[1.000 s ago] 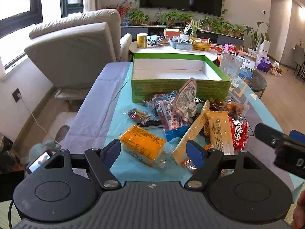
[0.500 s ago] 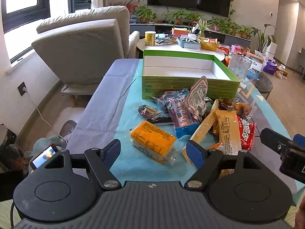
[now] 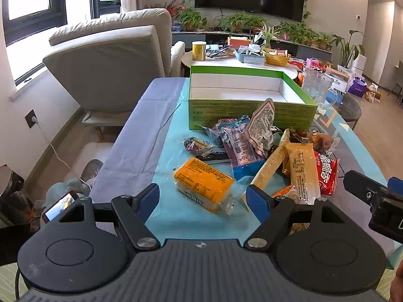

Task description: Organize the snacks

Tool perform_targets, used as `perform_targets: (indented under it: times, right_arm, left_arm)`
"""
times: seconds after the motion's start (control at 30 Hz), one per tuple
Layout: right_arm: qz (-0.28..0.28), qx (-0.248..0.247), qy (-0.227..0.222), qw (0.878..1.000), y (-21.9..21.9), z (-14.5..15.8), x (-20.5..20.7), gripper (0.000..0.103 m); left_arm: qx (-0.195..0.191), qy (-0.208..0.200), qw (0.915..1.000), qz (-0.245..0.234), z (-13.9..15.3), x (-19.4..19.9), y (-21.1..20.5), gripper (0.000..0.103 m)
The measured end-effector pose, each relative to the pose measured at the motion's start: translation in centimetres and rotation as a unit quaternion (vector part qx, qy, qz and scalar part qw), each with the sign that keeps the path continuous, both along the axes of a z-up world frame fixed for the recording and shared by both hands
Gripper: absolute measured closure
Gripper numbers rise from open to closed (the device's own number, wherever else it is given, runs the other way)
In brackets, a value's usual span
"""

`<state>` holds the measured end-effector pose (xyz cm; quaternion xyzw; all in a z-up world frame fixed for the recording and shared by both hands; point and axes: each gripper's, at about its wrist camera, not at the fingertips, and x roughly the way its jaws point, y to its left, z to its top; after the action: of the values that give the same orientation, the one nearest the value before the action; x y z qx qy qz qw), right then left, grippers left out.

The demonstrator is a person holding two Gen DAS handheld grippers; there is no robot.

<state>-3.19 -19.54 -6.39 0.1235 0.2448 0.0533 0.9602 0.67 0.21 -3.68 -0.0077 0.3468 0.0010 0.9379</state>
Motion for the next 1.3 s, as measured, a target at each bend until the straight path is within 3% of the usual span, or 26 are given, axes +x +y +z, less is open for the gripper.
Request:
perform_targets:
  times: [1.0,1.3]
  right_arm:
    - [0.008,-0.003,0.018,1.0,0.2,-0.8,0.4,0.04]
    - [0.054,-0.037,0.013,0.998,0.9,-1.4,0.4,0.04]
  left_arm:
    - [0.011,0.014,0.9998,0.002,-0.8,0.8,0.3,0.029]
    - [0.017,0.025,0.999,0.034,-2.1,2.0,2.2,0.029]
